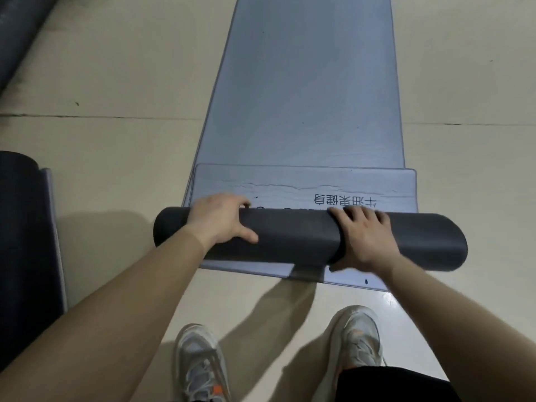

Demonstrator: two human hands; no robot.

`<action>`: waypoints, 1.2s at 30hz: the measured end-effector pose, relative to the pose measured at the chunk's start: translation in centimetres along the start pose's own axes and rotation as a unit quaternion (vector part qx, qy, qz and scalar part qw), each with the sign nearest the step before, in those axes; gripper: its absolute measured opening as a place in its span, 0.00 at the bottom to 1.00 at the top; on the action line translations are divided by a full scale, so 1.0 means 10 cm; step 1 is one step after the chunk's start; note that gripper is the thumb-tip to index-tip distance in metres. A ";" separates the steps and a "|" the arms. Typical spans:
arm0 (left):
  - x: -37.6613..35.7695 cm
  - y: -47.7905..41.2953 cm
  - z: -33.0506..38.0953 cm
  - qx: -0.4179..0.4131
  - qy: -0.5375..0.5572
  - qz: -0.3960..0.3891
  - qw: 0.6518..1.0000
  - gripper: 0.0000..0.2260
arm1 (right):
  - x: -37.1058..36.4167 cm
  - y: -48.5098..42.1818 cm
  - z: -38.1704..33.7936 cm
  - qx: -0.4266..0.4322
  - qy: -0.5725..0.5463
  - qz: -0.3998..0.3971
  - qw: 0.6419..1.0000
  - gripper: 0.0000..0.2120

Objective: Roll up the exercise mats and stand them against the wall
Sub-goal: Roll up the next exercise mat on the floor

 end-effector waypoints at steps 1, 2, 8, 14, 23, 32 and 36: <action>0.05 0.12 0.05 0.003 -0.045 0.069 0.997 0.34 | 0.09 -0.17 0.03 0.000 -0.021 -0.008 1.000 0.62; 0.00 0.25 0.13 0.001 -0.074 0.090 0.993 0.36 | 0.16 -0.32 0.04 -0.001 -0.033 -0.022 0.999 0.63; -0.25 -0.29 0.21 0.024 -0.052 0.008 0.998 0.62 | 0.20 -0.36 0.22 -0.014 0.022 0.073 0.997 0.61; -0.03 -0.63 0.33 0.001 -0.009 0.129 0.992 0.46 | -0.02 -0.85 0.42 0.015 0.102 0.065 0.992 0.73; -0.20 -0.55 0.13 0.006 0.008 0.226 0.974 0.48 | 0.20 -1.27 0.31 0.041 0.050 -0.010 0.998 0.61; -0.84 0.44 -0.49 0.376 0.528 0.036 0.761 0.41 | -0.07 -0.96 -1.30 0.000 -0.082 -0.065 0.995 0.53; -1.11 0.53 -0.50 0.401 0.568 0.038 0.718 0.45 | -0.23 -0.93 -1.51 -0.009 -0.163 -0.132 0.978 0.64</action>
Point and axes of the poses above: each hand's wrist, its own y-axis away from the middle knuckle, its own x-axis out of the back of the hand, z = x × y, the point moved 9 cm from there along -y, towards the middle knuckle, and after that the axes turned 12 degrees about z, right-handed, at the moved point
